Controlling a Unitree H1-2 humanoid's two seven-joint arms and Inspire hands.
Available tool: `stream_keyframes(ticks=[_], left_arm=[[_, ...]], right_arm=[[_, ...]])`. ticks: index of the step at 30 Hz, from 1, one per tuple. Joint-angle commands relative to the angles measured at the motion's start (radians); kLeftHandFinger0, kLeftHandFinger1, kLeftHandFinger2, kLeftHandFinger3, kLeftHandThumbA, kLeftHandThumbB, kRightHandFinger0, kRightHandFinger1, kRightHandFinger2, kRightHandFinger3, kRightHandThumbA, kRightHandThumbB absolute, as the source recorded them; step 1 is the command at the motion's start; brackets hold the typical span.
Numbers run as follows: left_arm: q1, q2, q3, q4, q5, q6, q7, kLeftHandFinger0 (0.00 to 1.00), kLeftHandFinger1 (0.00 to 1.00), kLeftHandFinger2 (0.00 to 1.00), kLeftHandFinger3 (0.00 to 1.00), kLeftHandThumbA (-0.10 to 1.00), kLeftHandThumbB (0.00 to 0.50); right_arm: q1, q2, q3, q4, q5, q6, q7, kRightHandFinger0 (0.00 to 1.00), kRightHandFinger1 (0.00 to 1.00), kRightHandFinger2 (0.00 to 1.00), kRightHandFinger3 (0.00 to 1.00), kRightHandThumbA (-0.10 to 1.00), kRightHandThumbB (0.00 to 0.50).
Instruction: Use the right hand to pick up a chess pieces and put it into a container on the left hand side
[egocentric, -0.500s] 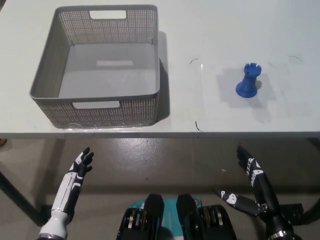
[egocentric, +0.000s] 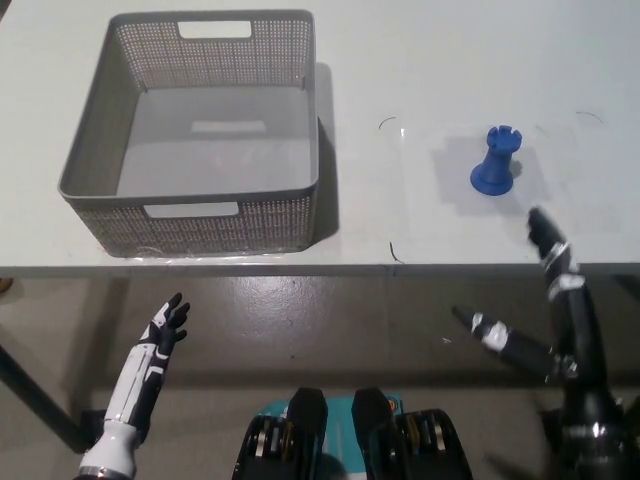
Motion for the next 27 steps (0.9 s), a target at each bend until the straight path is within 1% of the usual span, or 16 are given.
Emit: stream_keyframes(ticks=[1,3,4,5,6,7,8,9,10,12,14,16,17,20,23,27], left_arm=[[-0.010,0.009,-0.006,-0.021,0.001,-0.039,-0.011,1.00,1.00,1.00,1.00,1.00,0.212],[-0.012,0.009,-0.005,-0.020,-0.001,-0.039,-0.012,1.00,1.00,1.00,1.00,1.00,0.213],[-0.013,0.012,-0.007,-0.021,0.011,-0.040,-0.009,1.00,1.00,1.00,1.00,1.00,0.220],[-0.014,0.012,-0.008,-0.020,0.015,-0.041,-0.007,1.00,1.00,1.00,1.00,1.00,0.220],[-0.011,0.013,-0.010,-0.021,0.023,-0.041,-0.006,1.00,1.00,1.00,1.00,1.00,0.223],[-0.002,0.012,-0.013,-0.025,0.027,-0.039,-0.008,1.00,1.00,1.00,1.00,1.00,0.220],[0.020,0.005,-0.016,-0.034,0.017,-0.037,-0.013,1.00,1.00,1.00,1.00,1.00,0.227],[0.026,0.002,-0.016,-0.036,0.015,-0.036,-0.014,1.00,1.00,1.00,1.00,1.00,0.226],[0.045,0.002,-0.019,-0.047,0.024,-0.028,-0.012,1.00,1.00,1.00,1.00,1.00,0.243],[0.053,0.002,-0.021,-0.052,0.031,-0.022,-0.010,1.00,1.00,1.00,1.00,1.00,0.245],[0.059,-0.003,-0.021,-0.042,0.032,-0.041,-0.002,1.00,1.00,1.00,1.00,1.00,0.247],[0.057,-0.004,-0.019,-0.040,0.029,-0.037,-0.002,1.00,1.00,1.00,1.00,1.00,0.252],[0.055,-0.004,-0.019,-0.035,0.028,-0.043,-0.003,1.00,1.00,1.00,1.00,1.00,0.242],[0.055,-0.004,-0.019,-0.032,0.044,-0.043,0.006,1.00,1.00,1.00,1.00,1.00,0.240],[0.057,-0.004,-0.018,-0.030,0.030,-0.043,-0.003,1.00,1.00,1.00,1.00,1.00,0.241],[0.055,-0.003,-0.016,-0.028,0.026,-0.050,-0.004,1.00,1.00,1.00,1.00,1.00,0.231]], right_arm=[[-0.122,-0.009,-0.045,-0.054,-0.058,0.065,-0.057,1.00,1.00,1.00,1.00,1.00,0.362],[-0.161,-0.024,-0.059,-0.031,-0.060,0.084,-0.055,1.00,1.00,1.00,1.00,1.00,0.379],[-0.193,-0.044,-0.065,-0.028,-0.067,0.131,-0.045,1.00,1.00,1.00,1.00,1.00,0.396],[-0.212,-0.052,-0.070,-0.018,-0.063,0.145,-0.042,1.00,1.00,1.00,1.00,1.00,0.412],[-0.232,-0.062,-0.076,-0.006,-0.062,0.159,-0.040,1.00,1.00,1.00,1.00,1.00,0.403],[-0.257,-0.077,-0.084,0.019,-0.063,0.171,-0.042,1.00,1.00,1.00,1.00,1.00,0.408],[-0.282,-0.092,-0.094,0.048,-0.053,0.198,-0.040,1.00,1.00,1.00,1.00,1.00,0.448],[-0.288,-0.095,-0.096,0.055,-0.048,0.208,-0.038,1.00,1.00,1.00,1.00,1.00,0.451],[-0.314,-0.109,-0.100,0.089,-0.056,0.232,-0.040,1.00,1.00,1.00,1.00,1.00,0.481],[-0.353,-0.126,-0.102,0.140,-0.048,0.250,-0.037,1.00,1.00,1.00,1.00,1.00,0.496],[-0.409,-0.146,-0.100,0.221,-0.040,0.254,-0.034,1.00,1.00,1.00,1.00,1.00,0.500],[-0.456,-0.159,-0.099,0.285,-0.037,0.269,-0.035,1.00,1.00,1.00,1.00,1.00,0.500],[-0.492,-0.165,-0.098,0.345,-0.028,0.253,-0.036,1.00,1.00,1.00,1.00,1.00,0.476],[-0.558,-0.177,-0.091,0.477,-0.029,0.206,-0.052,1.00,1.00,1.00,1.00,1.00,0.453],[-0.608,-0.190,-0.073,0.587,-0.068,0.198,-0.084,1.00,1.00,1.00,1.00,1.00,0.476],[-0.674,-0.207,-0.030,0.716,-0.114,0.204,-0.117,1.00,1.00,1.00,1.00,1.00,0.484]])
